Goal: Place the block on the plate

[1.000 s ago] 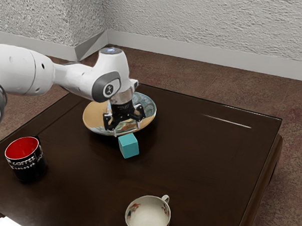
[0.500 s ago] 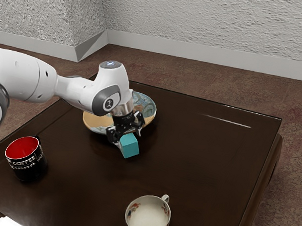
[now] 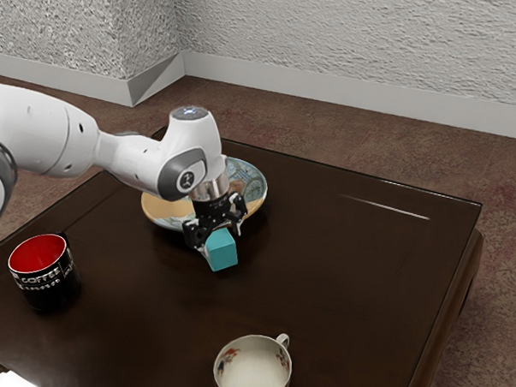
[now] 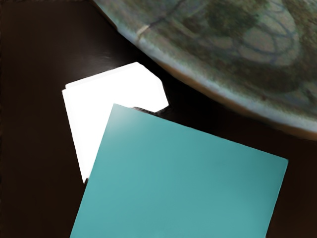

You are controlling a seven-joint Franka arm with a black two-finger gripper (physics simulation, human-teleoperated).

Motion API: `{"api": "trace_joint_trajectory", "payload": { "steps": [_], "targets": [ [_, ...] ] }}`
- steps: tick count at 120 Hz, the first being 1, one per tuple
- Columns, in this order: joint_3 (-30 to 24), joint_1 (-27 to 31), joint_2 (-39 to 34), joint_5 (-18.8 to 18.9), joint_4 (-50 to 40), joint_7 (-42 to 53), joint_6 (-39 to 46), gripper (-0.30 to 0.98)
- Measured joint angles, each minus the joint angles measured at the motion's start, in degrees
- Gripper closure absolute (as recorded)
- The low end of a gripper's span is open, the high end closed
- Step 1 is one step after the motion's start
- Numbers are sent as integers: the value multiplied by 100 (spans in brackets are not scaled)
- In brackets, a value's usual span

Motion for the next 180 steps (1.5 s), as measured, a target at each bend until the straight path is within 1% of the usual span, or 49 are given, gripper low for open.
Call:
{"api": "trace_joint_trajectory", "payload": {
  "steps": [72,100,124,142,167,180],
  "targets": [
    [-27,65,94,-50,-110,770,27,0],
    [-27,135,105,-70,-101,1274,13,0],
    [-89,135,381,-68,216,1674,11,0],
    [-96,196,438,-71,245,1901,9,6],
    [-97,210,449,-69,248,2138,14,28],
    [-96,194,436,-54,249,2215,5,33]
  ]
}}
